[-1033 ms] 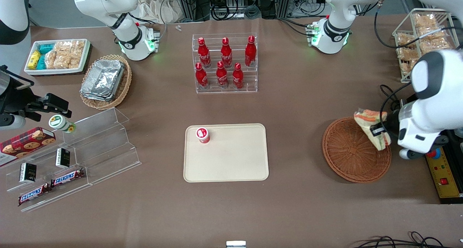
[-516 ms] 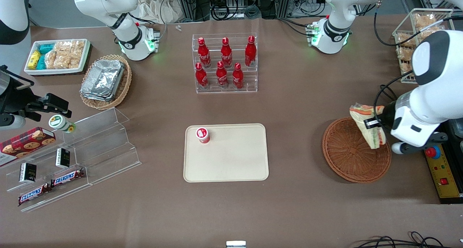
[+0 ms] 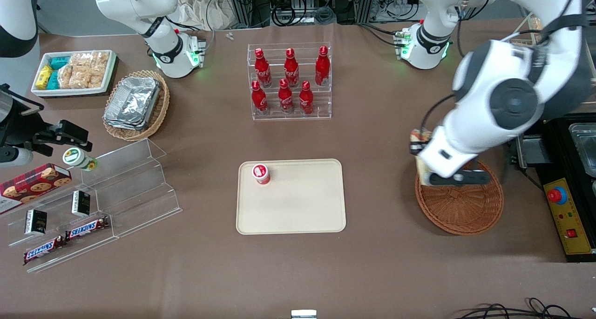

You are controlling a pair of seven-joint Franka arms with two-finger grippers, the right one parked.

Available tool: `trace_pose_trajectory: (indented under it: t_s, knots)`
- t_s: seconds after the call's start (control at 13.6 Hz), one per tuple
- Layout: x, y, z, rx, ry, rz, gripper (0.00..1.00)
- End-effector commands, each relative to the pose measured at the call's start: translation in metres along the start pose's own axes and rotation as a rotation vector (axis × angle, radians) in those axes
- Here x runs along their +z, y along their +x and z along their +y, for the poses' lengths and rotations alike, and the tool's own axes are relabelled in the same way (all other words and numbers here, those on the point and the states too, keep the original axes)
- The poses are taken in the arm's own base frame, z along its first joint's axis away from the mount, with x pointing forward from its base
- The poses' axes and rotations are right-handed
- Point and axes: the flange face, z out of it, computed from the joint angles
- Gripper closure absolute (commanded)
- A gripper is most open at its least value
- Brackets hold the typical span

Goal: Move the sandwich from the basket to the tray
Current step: 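Carry the sandwich over to the cream tray with the left gripper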

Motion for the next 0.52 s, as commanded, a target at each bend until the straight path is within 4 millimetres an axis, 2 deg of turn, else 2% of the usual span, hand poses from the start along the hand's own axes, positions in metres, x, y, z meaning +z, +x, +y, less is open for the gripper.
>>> trace_pose_trajectory:
  t_s: [0.0, 0.15, 0.22, 0.37, 0.44]
  knots:
    - [0.018, 0.019, 0.055, 0.096, -0.007, 0.017, 1.00]
    - [0.039, 0.022, 0.105, 0.136, -0.029, 0.079, 1.00]
    - [0.055, 0.027, 0.123, 0.127, -0.045, 0.101, 1.00]
    - [0.092, 0.045, 0.140, 0.099, -0.091, 0.125, 1.00]
    - [0.109, 0.045, 0.159, 0.125, -0.100, 0.143, 1.00]
